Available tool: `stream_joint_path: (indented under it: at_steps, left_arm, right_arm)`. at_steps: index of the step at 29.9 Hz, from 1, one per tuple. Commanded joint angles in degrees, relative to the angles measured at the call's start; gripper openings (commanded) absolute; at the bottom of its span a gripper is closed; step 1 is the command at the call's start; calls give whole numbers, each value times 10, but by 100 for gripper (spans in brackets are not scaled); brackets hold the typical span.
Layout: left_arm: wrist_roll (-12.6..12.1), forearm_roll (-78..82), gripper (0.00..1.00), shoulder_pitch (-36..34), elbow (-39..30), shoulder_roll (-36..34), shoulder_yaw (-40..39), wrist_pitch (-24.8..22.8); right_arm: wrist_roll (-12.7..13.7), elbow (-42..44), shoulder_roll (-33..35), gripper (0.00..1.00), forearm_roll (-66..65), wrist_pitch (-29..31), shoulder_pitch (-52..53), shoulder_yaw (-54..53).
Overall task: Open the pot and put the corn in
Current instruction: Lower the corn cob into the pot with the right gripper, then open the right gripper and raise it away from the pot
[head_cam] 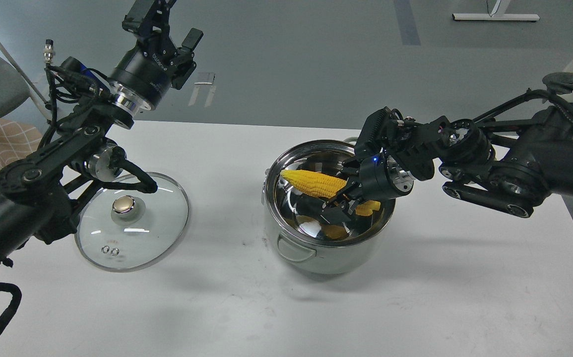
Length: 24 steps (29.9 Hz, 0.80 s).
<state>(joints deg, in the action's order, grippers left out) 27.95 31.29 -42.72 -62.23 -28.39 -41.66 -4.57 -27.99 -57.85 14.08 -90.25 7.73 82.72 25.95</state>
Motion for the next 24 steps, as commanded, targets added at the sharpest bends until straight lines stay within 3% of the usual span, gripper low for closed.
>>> stream_joint_path:
  at_steps: [1,10,19,24]
  left_arm:
    - [1,0,97,0,0,0,1,0]
    - [1,0,97,0,0,-1,0,0]
    - [0,0,97,0,0,-1,0,0]
    - [0,0,97,0,1,0,0,0]
  right_arm:
    - [0,7,-5,37,0,3,-4,1]
    - [0,8,-7,47,0,3,-5,7]
    - [0,7,-1,77,1,3,-8,7]
    - [0,6,1,87,1,3,-8,7]
